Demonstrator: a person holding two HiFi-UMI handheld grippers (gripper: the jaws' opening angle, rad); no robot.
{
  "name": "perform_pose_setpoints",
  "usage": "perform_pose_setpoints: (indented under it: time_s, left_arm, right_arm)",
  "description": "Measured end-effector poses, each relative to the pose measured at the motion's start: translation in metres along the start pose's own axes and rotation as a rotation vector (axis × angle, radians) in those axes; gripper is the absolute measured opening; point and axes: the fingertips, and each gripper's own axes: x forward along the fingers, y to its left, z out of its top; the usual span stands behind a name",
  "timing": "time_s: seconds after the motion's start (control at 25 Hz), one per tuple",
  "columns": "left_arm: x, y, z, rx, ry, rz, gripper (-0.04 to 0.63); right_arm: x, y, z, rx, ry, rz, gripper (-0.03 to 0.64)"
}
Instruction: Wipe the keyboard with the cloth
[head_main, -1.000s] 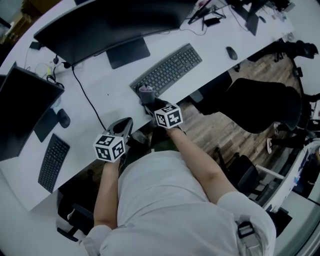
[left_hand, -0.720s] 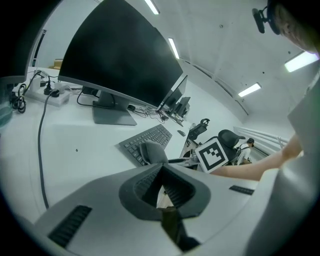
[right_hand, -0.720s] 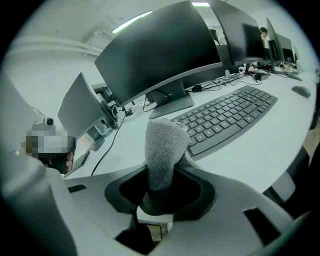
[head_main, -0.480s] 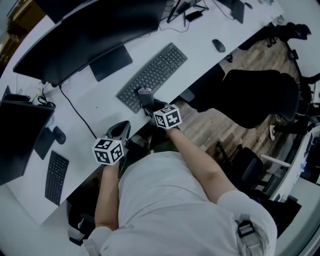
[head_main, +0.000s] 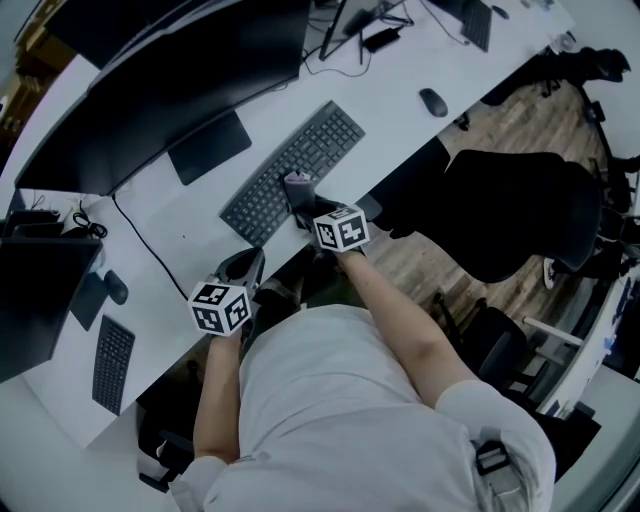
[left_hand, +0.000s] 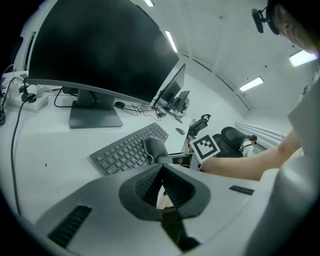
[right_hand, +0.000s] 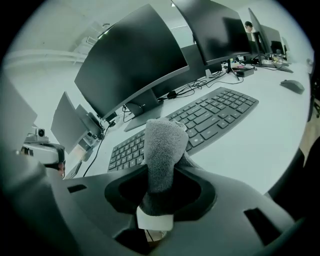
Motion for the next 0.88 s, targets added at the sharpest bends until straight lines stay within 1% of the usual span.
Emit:
perform_pose_setpoints:
  time_s: [0.16,0.36,0.52,0.68,0.88]
  left_arm:
    - [0.018,-0.006,0.012,-0.003,0.002,0.006,0.002]
    - [0.038,-0.011,0.025,-0.004,0.007,0.011,0.002]
    - [0.055,-0.015,0.033,-0.003,0.014,0.013,0.002]
    - [0.071,-0.020,0.041,0.000,0.018,0.010,0.002]
    - [0.093,-0.028,0.051,-0.001,0.020,0.003,0.002]
  right_arm:
    - [-0.003,-0.019,0.011,0.005,0.019,0.008,0.144]
    - [-0.007,-0.030,0.020,-0.008,0.047,0.032,0.146]
    - [-0.014,-0.058,0.033,0.015,0.030,0.009,0.146]
    - [-0.020,-0.086,0.048,0.016,0.025,0.006,0.146]
    - [-0.023,-0.104,0.058,0.006,0.059,0.043,0.146]
